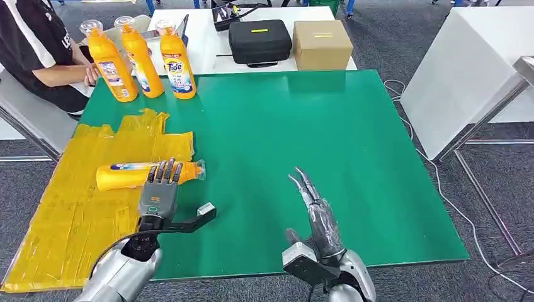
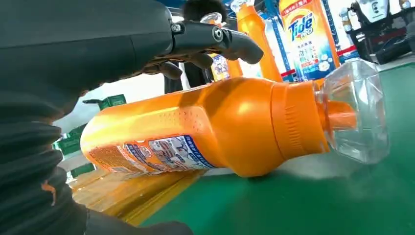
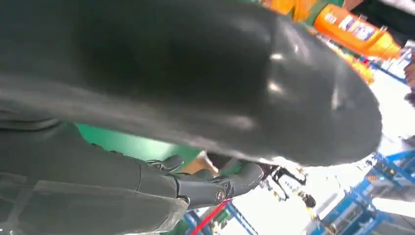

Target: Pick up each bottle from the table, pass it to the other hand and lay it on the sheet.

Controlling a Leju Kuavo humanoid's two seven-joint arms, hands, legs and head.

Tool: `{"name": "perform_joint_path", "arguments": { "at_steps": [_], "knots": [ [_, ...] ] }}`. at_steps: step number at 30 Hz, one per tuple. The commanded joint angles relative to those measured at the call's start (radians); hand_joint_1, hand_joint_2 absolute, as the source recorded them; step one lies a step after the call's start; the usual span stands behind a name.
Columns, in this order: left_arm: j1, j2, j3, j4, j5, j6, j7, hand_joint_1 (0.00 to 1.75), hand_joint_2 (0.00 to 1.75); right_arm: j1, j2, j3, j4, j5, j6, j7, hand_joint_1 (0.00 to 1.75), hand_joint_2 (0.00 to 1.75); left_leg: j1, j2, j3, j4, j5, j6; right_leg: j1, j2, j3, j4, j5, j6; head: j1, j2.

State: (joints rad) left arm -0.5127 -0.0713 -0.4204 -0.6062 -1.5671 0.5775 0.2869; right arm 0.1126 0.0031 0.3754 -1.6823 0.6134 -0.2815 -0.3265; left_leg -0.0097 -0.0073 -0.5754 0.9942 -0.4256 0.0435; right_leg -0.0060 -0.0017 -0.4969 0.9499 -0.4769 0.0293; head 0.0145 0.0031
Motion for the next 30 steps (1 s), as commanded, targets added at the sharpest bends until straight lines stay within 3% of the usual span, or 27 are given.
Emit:
{"name": "perform_joint_path", "arguments": {
  "at_steps": [1, 4, 7, 8, 9, 10, 12, 15, 16, 20, 30],
  "knots": [
    [0.025, -0.006, 0.072, -0.018, -0.004, 0.030, -0.022, 0.00, 1.75, -0.002, 0.032, -0.038, 0.006, -0.030, 0.043, -0.017, 0.00, 0.00, 0.001, 0.002, 0.002, -0.001, -0.001, -0.002, 0.000, 0.001, 0.002, -0.001, 0.000, -0.001, 0.000, 0.000],
    [0.074, -0.047, 0.162, -0.151, 0.016, 0.067, -0.132, 0.00, 1.75, 0.007, 0.046, -0.052, -0.001, -0.072, 0.048, -0.046, 0.00, 0.00, 0.001, 0.002, 0.003, -0.001, -0.001, -0.003, 0.001, 0.002, 0.002, -0.001, -0.001, -0.001, 0.000, 0.000],
    [0.218, -0.094, 0.147, -0.564, 0.221, -0.001, -0.327, 0.00, 1.75, 0.027, 0.067, -0.063, -0.018, -0.119, 0.033, -0.060, 0.00, 0.00, 0.001, 0.000, 0.000, 0.001, -0.001, -0.002, 0.000, -0.001, 0.001, 0.000, -0.001, 0.000, 0.000, 0.000],
    [0.251, -0.091, 0.129, -0.656, 0.215, -0.052, -0.308, 0.00, 1.75, 0.031, 0.066, -0.061, -0.023, -0.121, 0.029, -0.060, 0.00, 0.00, 0.000, -0.001, -0.001, 0.001, -0.001, -0.002, 0.000, -0.002, -0.001, 0.000, -0.001, 0.000, 0.000, 0.000],
    [0.291, -0.086, 0.090, -0.768, 0.349, -0.051, -0.383, 0.00, 1.75, 0.040, 0.071, -0.063, -0.034, -0.178, 0.051, -0.078, 0.00, 0.00, 0.001, -0.001, -0.001, 0.002, -0.002, -0.002, 0.000, -0.002, 0.000, 0.001, -0.002, 0.000, 0.000, 0.000],
    [0.321, -0.077, 0.071, -0.841, 0.376, -0.070, -0.382, 0.00, 1.75, 0.045, 0.074, -0.066, -0.041, -0.190, 0.053, -0.083, 0.00, 0.00, 0.001, 0.000, -0.001, 0.002, -0.002, -0.002, 0.000, -0.001, -0.001, 0.000, -0.002, 0.000, 0.000, 0.000],
    [0.393, -0.062, 0.008, -1.001, 0.747, -0.162, -0.530, 0.00, 1.75, 0.046, 0.076, -0.064, -0.044, -0.232, 0.047, -0.112, 0.00, 0.00, 0.000, 0.002, -0.001, 0.002, -0.002, -0.002, 0.000, 0.001, -0.001, 0.001, -0.002, 0.000, 0.000, 0.000],
    [0.461, -0.026, -0.033, -1.080, 0.999, -0.262, -0.591, 0.00, 1.75, 0.021, 0.059, -0.052, -0.022, -0.284, 0.036, -0.133, 0.00, 0.00, 0.000, 0.006, 0.000, 0.001, -0.004, -0.004, 0.000, 0.005, -0.001, 0.000, -0.002, -0.001, 0.000, 0.000],
    [0.466, -0.023, -0.034, -1.075, 1.015, -0.271, -0.593, 0.00, 0.00, 0.014, 0.055, -0.049, -0.016, -0.290, 0.034, -0.134, 0.00, 0.00, 0.000, 0.006, -0.001, 0.000, -0.003, -0.003, 0.000, 0.005, -0.002, -0.001, -0.001, -0.001, 0.000, 0.000],
    [0.483, -0.024, -0.022, -1.030, 1.237, -0.395, -0.615, 0.00, 0.00, 0.017, 0.050, -0.019, -0.015, -0.308, 0.007, -0.145, 0.00, 0.00, 0.001, 0.004, 0.000, -0.001, -0.002, -0.003, 0.000, 0.003, -0.001, -0.002, 0.000, -0.001, 0.000, 0.000],
    [0.489, -0.026, -0.022, -1.031, 1.242, -0.398, -0.605, 0.00, 0.00, 0.021, 0.048, -0.003, -0.027, -0.319, 0.009, -0.142, 0.00, 0.00, 0.001, 0.002, 0.001, -0.001, -0.002, -0.003, 0.001, 0.001, 0.000, -0.002, -0.001, -0.001, 0.000, 0.000]
  ]
}}
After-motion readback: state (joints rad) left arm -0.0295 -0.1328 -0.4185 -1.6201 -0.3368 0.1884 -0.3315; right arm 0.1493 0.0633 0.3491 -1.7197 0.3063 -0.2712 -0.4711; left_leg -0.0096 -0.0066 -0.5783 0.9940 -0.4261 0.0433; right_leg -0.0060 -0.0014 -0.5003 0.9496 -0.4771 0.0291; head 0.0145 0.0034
